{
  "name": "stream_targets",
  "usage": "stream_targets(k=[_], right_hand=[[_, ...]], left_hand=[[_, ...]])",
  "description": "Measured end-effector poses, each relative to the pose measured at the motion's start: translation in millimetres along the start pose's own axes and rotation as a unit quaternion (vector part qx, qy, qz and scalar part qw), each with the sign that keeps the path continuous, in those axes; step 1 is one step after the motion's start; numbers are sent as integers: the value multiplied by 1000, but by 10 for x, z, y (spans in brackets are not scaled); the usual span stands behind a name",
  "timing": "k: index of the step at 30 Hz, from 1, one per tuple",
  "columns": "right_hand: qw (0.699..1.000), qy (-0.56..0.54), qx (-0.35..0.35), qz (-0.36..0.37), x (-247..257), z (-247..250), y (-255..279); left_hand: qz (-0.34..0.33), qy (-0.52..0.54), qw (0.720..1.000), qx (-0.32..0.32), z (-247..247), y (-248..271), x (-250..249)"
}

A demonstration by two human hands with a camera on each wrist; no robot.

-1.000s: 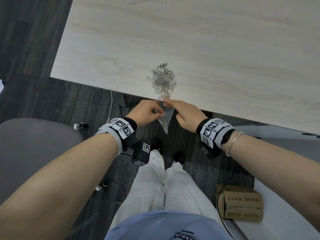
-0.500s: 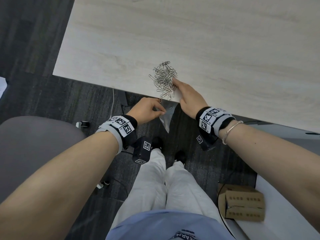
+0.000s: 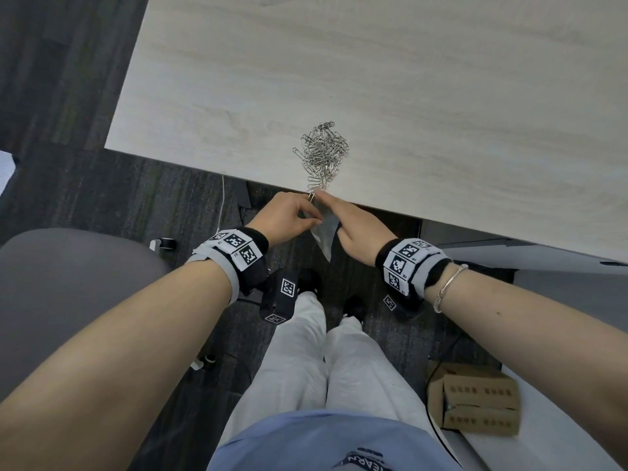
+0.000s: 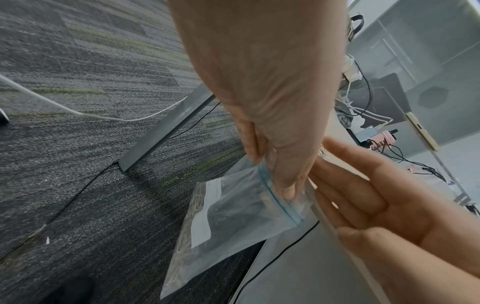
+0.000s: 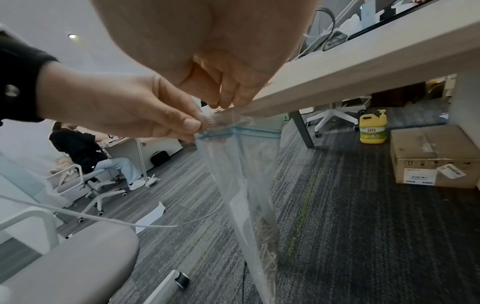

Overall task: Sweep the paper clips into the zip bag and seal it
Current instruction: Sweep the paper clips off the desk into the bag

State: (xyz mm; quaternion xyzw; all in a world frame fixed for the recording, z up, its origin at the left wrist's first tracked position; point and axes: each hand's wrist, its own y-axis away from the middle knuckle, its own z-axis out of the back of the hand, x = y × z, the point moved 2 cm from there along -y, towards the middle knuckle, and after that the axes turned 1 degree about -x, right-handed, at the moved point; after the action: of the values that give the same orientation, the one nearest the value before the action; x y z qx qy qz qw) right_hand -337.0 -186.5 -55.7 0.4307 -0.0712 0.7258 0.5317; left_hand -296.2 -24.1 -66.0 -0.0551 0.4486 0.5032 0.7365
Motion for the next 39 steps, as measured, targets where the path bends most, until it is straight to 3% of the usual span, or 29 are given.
stream_targets(k=[6, 14, 24, 29, 34, 39], right_hand=[[996, -9, -87, -5, -38, 177, -44], [995, 86, -46, 15, 20, 154, -411], [998, 38, 47, 13, 110, 54, -28], [999, 15, -17, 25, 55, 131, -17], [994, 11, -104, -25, -40, 306, -261], [995, 28, -84, -46, -92, 290, -387]], left_hand=[[1, 2, 1000, 0, 27, 25, -49], [9, -7, 1000, -10, 96, 34, -25], [11, 5, 1000, -5, 53, 53, 23], [10, 6, 1000, -7, 51, 62, 19], [24, 19, 999, -17, 78, 80, 29], [34, 19, 999, -14, 81, 78, 48]])
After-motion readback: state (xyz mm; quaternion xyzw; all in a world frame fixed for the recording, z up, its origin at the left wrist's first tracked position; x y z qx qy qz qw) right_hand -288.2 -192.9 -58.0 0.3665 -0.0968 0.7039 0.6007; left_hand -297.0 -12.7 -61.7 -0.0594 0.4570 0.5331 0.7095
